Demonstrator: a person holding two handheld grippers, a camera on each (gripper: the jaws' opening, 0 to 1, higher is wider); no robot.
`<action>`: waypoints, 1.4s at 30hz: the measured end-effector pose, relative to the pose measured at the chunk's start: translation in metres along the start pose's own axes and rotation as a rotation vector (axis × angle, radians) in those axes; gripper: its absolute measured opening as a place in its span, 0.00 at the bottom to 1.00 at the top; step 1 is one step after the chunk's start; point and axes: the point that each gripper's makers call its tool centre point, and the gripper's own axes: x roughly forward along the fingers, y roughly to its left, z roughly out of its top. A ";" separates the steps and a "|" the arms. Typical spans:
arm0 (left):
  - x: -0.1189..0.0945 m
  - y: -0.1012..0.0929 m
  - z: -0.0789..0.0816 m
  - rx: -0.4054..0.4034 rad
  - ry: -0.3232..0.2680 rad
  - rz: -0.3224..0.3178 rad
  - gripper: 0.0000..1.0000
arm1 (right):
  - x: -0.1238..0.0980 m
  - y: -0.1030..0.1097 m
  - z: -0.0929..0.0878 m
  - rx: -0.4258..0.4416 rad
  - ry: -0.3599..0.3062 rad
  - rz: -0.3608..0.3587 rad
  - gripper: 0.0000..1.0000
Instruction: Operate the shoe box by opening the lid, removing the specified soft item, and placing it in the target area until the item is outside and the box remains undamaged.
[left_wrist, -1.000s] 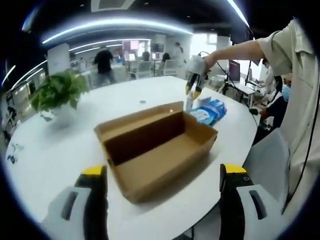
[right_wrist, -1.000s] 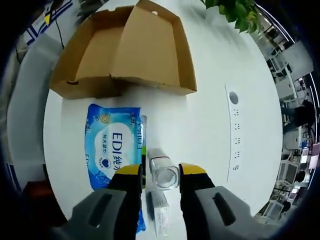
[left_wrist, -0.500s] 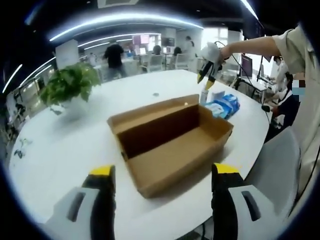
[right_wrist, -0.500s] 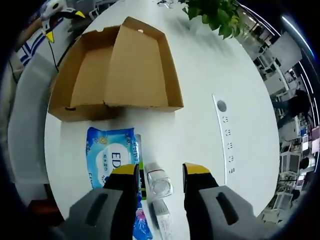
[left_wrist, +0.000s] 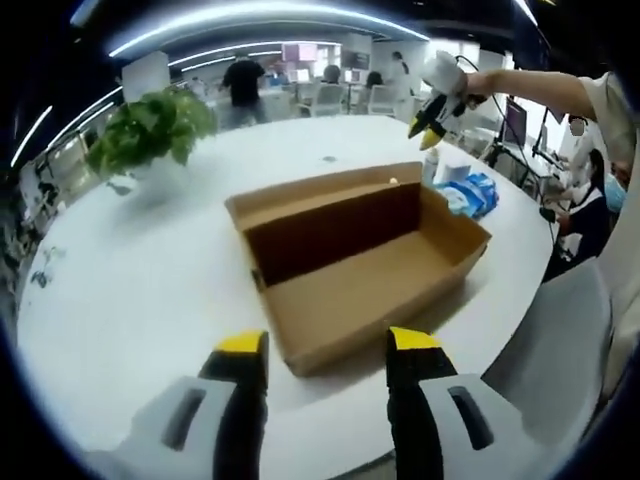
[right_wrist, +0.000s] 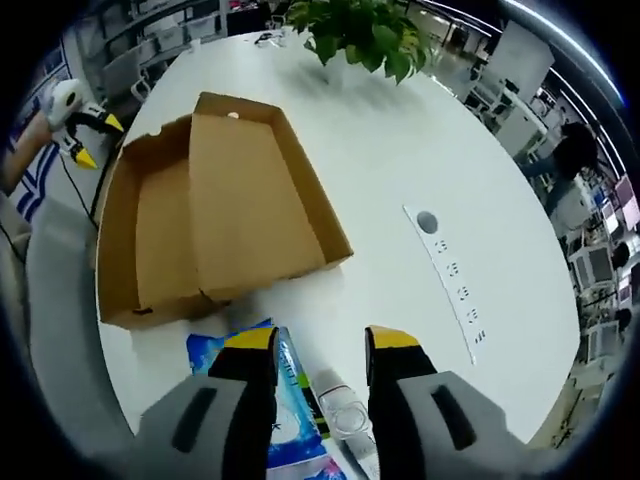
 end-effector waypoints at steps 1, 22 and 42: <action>0.001 0.002 -0.001 -0.016 0.003 0.007 0.41 | 0.001 0.001 0.003 0.013 -0.009 -0.004 0.32; 0.026 0.033 -0.012 -0.219 0.045 0.093 0.11 | 0.044 0.006 0.022 0.315 -0.095 -0.055 0.32; 0.030 0.036 -0.020 -0.267 0.052 0.092 0.03 | 0.091 -0.010 0.011 0.680 -0.109 -0.096 0.12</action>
